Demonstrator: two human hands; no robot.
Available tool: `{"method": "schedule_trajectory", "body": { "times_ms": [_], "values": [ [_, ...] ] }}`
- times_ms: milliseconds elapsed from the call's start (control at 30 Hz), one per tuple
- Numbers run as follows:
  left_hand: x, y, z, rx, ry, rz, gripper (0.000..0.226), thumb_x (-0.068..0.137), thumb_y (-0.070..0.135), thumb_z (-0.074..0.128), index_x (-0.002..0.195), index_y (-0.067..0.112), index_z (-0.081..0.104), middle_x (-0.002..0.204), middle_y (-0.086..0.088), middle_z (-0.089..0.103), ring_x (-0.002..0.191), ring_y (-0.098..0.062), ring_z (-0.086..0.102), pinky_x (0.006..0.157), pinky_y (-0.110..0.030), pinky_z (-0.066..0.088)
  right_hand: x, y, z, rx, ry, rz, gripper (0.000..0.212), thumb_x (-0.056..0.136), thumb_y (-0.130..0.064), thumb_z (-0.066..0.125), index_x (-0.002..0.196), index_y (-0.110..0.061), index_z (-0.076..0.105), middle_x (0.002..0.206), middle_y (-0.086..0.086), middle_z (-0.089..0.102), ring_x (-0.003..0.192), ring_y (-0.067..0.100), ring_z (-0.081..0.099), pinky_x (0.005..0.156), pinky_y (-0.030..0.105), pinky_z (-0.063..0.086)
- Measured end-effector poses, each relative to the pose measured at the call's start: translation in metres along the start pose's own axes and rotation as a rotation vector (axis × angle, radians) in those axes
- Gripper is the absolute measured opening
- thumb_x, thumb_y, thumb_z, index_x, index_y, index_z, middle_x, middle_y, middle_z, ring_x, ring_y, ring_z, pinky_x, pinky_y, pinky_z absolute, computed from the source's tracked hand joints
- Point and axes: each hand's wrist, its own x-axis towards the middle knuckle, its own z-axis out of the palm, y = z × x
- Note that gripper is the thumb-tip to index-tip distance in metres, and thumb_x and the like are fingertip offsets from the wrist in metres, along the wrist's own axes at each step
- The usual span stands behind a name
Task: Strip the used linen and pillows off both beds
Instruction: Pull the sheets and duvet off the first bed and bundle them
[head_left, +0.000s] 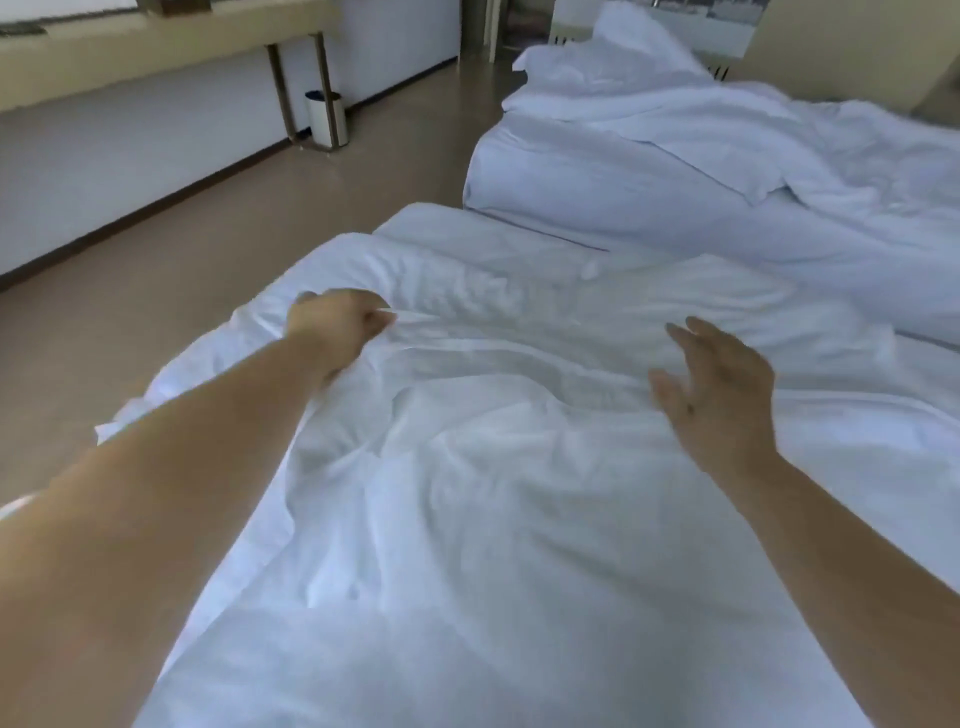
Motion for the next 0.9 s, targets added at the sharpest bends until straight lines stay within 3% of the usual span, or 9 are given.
{"method": "schedule_trajectory", "body": {
  "times_ms": [100, 200, 267, 367, 433, 567, 733, 833, 900],
  "values": [
    [0.027, -0.03, 0.066, -0.042, -0.195, -0.019, 0.036, 0.099, 0.035, 0.035, 0.116, 0.018, 0.06, 0.124, -0.01, 0.06, 0.117, -0.028, 0.051, 0.097, -0.029, 0.032, -0.018, -0.046, 0.066, -0.2, -0.402, -0.178, 0.084, 0.068, -0.07, 0.024, 0.134, -0.019, 0.038, 0.136, 0.013, 0.051, 0.128, 0.026, 0.033, 0.101, 0.058, 0.025],
    [0.029, -0.04, 0.11, -0.113, -0.355, -0.011, 0.037, 0.1, 0.033, 0.03, 0.123, 0.02, 0.055, 0.131, -0.007, 0.056, 0.12, -0.023, 0.05, 0.099, -0.028, 0.032, -0.018, -0.062, 0.107, -0.283, -0.796, 0.045, 0.126, 0.037, -0.085, -0.025, 0.148, -0.031, 0.003, 0.158, -0.003, 0.0, 0.145, 0.018, -0.003, 0.109, 0.062, -0.001],
    [0.012, -0.046, 0.115, -0.293, -0.333, 0.036, 0.047, 0.097, 0.044, 0.029, 0.134, 0.02, 0.046, 0.139, -0.004, 0.048, 0.127, -0.019, 0.045, 0.104, -0.026, 0.029, -0.012, -0.069, 0.12, -0.301, -0.917, 0.191, 0.104, 0.058, -0.082, -0.019, 0.148, -0.031, 0.001, 0.157, -0.008, -0.009, 0.145, 0.014, -0.01, 0.11, 0.059, -0.007],
    [-0.024, -0.052, 0.094, -0.45, -0.322, 0.287, 0.107, 0.054, 0.094, 0.004, 0.141, 0.034, 0.02, 0.143, 0.022, 0.019, 0.132, 0.004, 0.021, 0.111, -0.019, 0.006, 0.001, -0.08, 0.128, -0.33, -0.97, 0.267, 0.059, 0.095, -0.054, 0.013, 0.148, -0.029, 0.005, 0.157, -0.007, -0.01, 0.144, 0.014, -0.01, 0.109, 0.06, -0.007],
    [-0.052, -0.07, 0.093, -0.199, -0.311, 0.462, 0.109, 0.046, 0.097, 0.015, 0.14, 0.042, 0.008, 0.144, 0.025, 0.012, 0.131, 0.007, 0.012, 0.11, -0.021, -0.008, 0.006, -0.086, 0.132, -0.337, -0.994, 0.308, 0.057, 0.096, -0.05, 0.015, 0.148, -0.029, 0.003, 0.157, -0.006, -0.009, 0.145, 0.015, -0.009, 0.109, 0.06, -0.007],
    [-0.081, -0.121, 0.121, 0.126, -0.267, 0.448, 0.126, 0.03, 0.055, 0.081, 0.137, 0.021, 0.024, 0.13, -0.011, 0.044, 0.117, -0.023, 0.039, 0.114, -0.035, -0.006, 0.008, -0.096, 0.13, -0.323, -0.984, 0.381, 0.059, 0.095, -0.052, 0.015, 0.148, -0.029, 0.003, 0.157, -0.007, -0.007, 0.145, 0.016, -0.009, 0.109, 0.06, -0.006],
    [-0.087, -0.136, 0.108, 0.101, -0.144, 0.291, 0.114, 0.02, 0.036, 0.091, 0.121, 0.014, 0.043, 0.106, -0.018, 0.068, 0.102, -0.034, 0.056, 0.099, -0.037, 0.025, -0.009, -0.126, 0.118, -0.282, -0.812, 0.395, 0.076, 0.091, -0.058, 0.03, 0.149, -0.019, -0.002, 0.157, -0.003, -0.008, 0.145, 0.017, -0.007, 0.111, 0.058, -0.003],
    [-0.112, -0.152, 0.092, 0.073, -0.051, 0.182, 0.114, 0.014, 0.034, 0.09, 0.116, 0.01, 0.046, 0.105, -0.019, 0.064, 0.098, -0.028, 0.041, 0.105, -0.036, 0.017, -0.032, -0.163, 0.117, -0.123, -0.619, 0.208, 0.1, 0.077, -0.055, 0.059, 0.146, -0.023, -0.006, 0.157, 0.006, -0.002, 0.145, 0.021, 0.001, 0.112, 0.053, -0.006],
    [-0.137, -0.166, 0.086, 0.09, 0.007, 0.119, 0.114, 0.013, 0.035, 0.088, 0.115, 0.01, 0.045, 0.11, -0.014, 0.052, 0.095, -0.027, 0.04, 0.111, -0.034, 0.007, -0.045, -0.194, 0.116, -0.055, -0.528, -0.011, 0.113, 0.052, -0.061, 0.075, 0.14, -0.021, 0.018, 0.15, 0.015, 0.026, 0.136, 0.029, 0.02, 0.106, 0.061, 0.011]
  ]
}}
